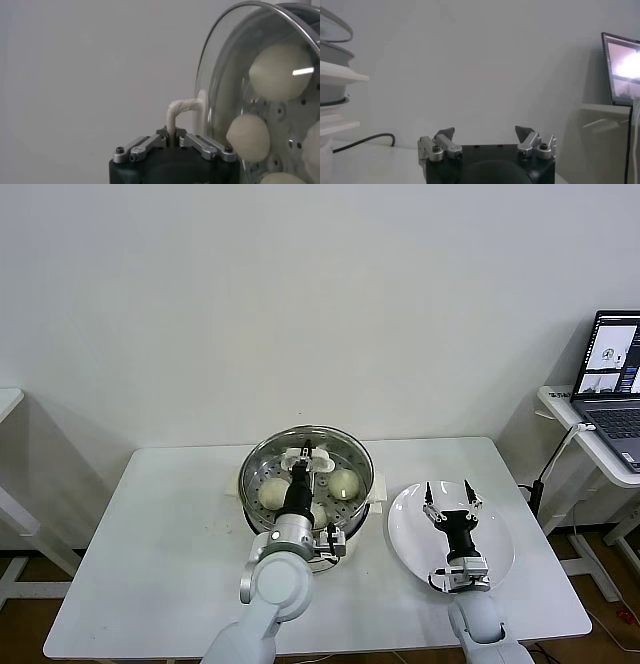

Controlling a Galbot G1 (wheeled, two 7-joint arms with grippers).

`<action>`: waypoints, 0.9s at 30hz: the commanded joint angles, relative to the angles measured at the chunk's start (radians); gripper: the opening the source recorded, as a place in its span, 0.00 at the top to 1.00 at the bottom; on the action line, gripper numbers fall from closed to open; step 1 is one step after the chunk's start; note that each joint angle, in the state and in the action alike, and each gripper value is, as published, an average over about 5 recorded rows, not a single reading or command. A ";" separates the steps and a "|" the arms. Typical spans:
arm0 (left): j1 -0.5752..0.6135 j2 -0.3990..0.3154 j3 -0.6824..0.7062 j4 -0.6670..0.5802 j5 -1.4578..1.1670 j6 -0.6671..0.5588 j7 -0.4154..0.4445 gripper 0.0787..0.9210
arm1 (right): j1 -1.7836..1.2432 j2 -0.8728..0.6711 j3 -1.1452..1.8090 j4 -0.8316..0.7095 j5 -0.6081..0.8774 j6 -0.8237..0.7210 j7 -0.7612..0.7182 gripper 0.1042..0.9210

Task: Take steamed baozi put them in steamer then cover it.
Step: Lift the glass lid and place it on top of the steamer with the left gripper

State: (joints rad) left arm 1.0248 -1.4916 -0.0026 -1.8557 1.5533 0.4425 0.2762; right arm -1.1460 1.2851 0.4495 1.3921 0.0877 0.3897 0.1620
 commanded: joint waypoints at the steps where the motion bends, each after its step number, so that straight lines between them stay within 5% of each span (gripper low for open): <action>1: -0.003 -0.011 -0.001 0.030 0.013 -0.002 -0.001 0.87 | -0.001 0.000 0.000 0.000 -0.002 0.000 0.000 0.12; 27: 0.001 -0.009 -0.024 0.049 0.018 -0.009 -0.010 0.87 | 0.010 0.002 0.000 -0.003 -0.005 0.001 0.001 0.12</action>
State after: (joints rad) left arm 1.0216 -1.5000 -0.0213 -1.8114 1.5668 0.4358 0.2671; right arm -1.1391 1.2864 0.4500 1.3898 0.0827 0.3910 0.1619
